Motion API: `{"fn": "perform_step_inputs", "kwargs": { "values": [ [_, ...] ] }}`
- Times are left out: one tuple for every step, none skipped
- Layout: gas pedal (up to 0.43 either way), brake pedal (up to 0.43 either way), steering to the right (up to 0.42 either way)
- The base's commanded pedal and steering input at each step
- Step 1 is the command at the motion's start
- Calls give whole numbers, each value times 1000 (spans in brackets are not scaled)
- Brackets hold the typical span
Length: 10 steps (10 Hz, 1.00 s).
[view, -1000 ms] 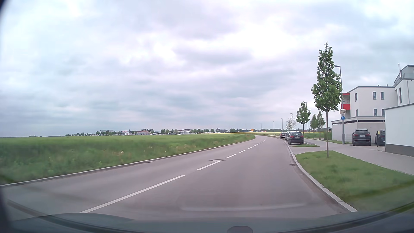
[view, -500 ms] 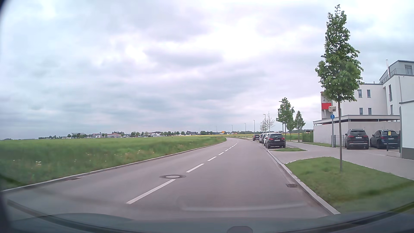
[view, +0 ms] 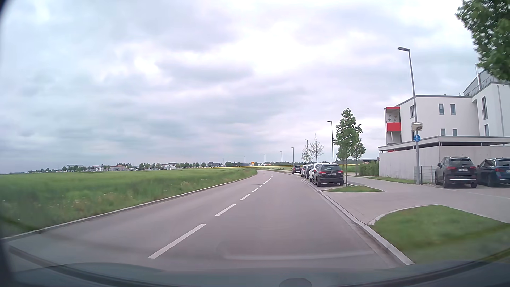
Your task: Follow the waypoints while adhering to traffic rules and regulations
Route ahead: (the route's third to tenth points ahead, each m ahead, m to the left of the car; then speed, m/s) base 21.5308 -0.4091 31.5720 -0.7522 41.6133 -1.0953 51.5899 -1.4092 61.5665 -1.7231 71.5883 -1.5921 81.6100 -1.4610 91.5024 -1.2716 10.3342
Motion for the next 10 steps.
{"fn": "perform_step_inputs", "kwargs": {
  "values": [
    [287,0,34],
    [287,0,29],
    [287,0,20],
    [287,0,14],
    [287,0,4],
    [287,0,3],
    [287,0,3],
    [287,0,3],
    [287,0,3],
    [287,0,3]
  ]
}}
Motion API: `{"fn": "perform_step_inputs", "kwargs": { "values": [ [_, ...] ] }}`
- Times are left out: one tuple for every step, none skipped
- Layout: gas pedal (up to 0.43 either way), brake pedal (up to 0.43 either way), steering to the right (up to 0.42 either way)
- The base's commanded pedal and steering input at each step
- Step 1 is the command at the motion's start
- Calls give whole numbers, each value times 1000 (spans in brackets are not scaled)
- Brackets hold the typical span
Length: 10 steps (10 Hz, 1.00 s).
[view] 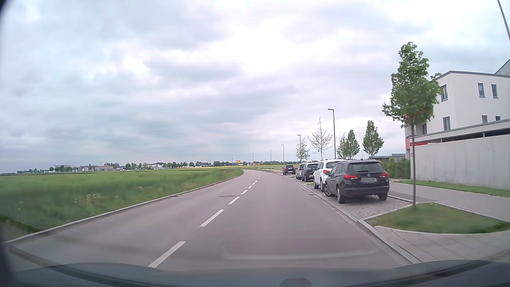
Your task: Follow the waypoints while adhering to traffic rules and regulations
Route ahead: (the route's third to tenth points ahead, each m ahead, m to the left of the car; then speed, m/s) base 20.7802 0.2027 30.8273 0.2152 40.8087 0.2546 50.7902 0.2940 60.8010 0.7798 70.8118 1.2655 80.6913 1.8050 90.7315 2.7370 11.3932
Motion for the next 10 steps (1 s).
{"fn": "perform_step_inputs", "kwargs": {
  "values": [
    [287,0,3],
    [280,0,2],
    [268,0,2],
    [240,0,2],
    [220,0,2],
    [220,0,2],
    [209,0,2],
    [209,0,2],
    [209,0,2],
    [209,0,-1]
  ]
}}
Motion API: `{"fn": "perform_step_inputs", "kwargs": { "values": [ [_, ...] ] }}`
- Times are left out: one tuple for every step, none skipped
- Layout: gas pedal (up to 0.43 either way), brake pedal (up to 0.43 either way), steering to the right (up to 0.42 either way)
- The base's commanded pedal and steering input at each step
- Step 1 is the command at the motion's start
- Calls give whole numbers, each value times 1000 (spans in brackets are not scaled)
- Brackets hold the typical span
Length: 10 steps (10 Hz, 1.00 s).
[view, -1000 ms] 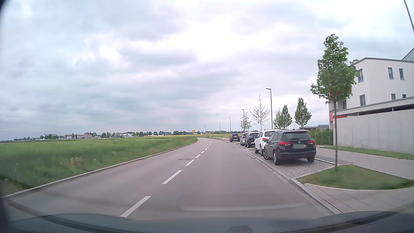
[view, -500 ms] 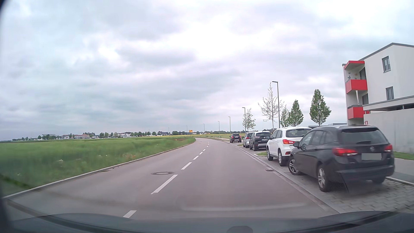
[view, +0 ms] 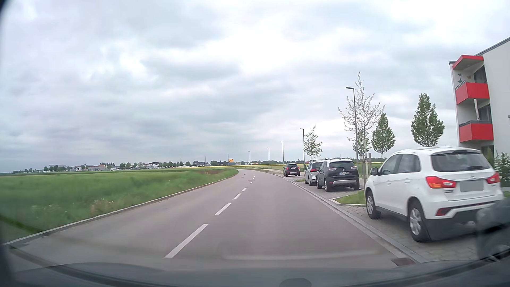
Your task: Follow the waypoints while adhering to traffic rules and regulations
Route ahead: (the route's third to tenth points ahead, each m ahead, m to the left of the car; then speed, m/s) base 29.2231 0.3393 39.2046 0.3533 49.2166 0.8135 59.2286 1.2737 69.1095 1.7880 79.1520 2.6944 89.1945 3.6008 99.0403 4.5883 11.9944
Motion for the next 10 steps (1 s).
{"fn": "perform_step_inputs", "kwargs": {
  "values": [
    [209,0,-5],
    [209,0,-5],
    [209,0,-4],
    [209,0,-4],
    [197,0,-3],
    [197,0,-2],
    [197,0,-2],
    [197,0,-2],
    [197,0,-2],
    [197,0,-2]
  ]
}}
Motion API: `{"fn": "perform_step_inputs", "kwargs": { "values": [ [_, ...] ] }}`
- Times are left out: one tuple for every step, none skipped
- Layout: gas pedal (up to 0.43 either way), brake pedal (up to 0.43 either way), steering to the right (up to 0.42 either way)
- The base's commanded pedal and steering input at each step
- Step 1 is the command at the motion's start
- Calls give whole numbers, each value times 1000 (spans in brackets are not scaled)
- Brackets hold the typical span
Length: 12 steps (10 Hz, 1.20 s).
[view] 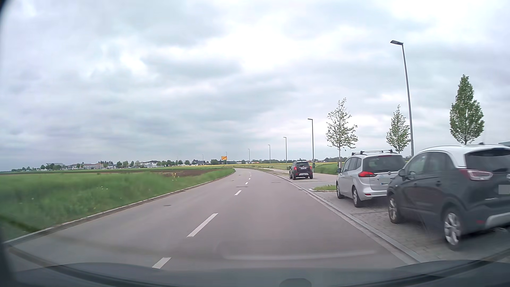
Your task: Follow the waypoints while adhering to traffic rules and regulations
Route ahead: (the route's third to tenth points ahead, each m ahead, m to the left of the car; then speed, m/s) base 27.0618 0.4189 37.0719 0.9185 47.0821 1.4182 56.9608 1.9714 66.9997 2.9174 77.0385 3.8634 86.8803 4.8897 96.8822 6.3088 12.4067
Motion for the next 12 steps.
{"fn": "perform_step_inputs", "kwargs": {
  "values": [
    [197,0,-2],
    [197,0,-2],
    [197,0,-3],
    [197,0,-5],
    [197,0,-6],
    [197,0,-6],
    [197,0,-5],
    [197,0,-6],
    [197,0,-5],
    [197,0,-6],
    [197,0,-9],
    [197,0,-9]
  ]
}}
